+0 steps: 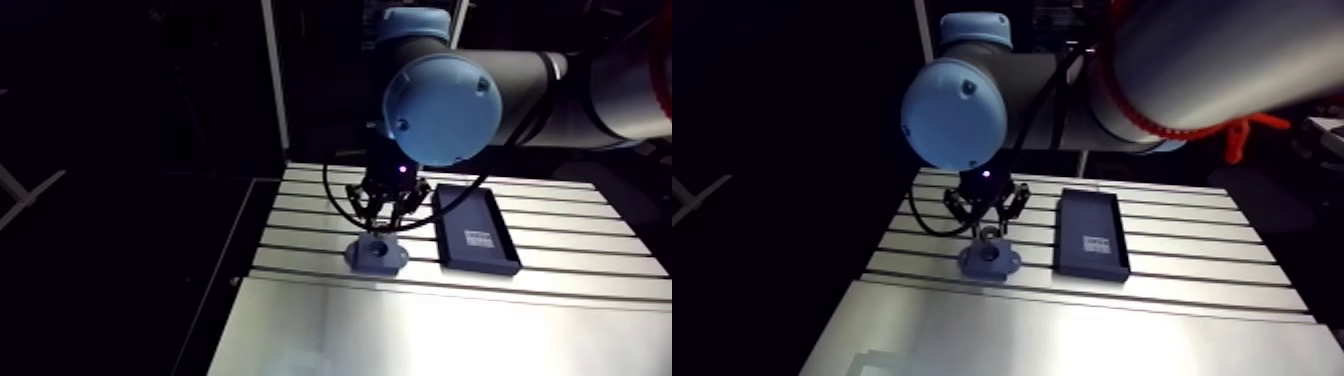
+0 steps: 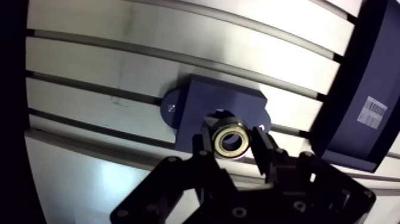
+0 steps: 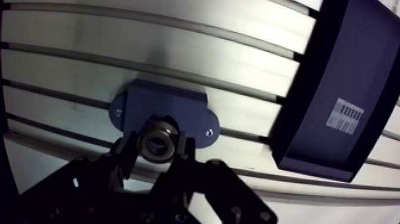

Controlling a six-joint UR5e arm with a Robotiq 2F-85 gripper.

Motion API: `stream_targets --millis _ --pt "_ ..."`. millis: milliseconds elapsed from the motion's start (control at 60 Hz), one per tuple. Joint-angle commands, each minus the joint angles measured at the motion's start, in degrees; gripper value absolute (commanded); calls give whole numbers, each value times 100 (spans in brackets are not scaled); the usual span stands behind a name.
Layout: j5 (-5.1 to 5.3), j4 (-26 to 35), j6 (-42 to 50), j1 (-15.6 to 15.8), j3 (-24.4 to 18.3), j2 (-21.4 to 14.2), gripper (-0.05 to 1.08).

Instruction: Pick up the bearing and press it into the housing until flush.

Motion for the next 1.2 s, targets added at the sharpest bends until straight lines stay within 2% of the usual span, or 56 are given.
stream_targets --millis 17,350,1200 --pt "0 -30 4 17 50 30 61" --pt "0 -247 -13 25 147 64 61" --pt "-9 -277 -31 33 209 180 61"
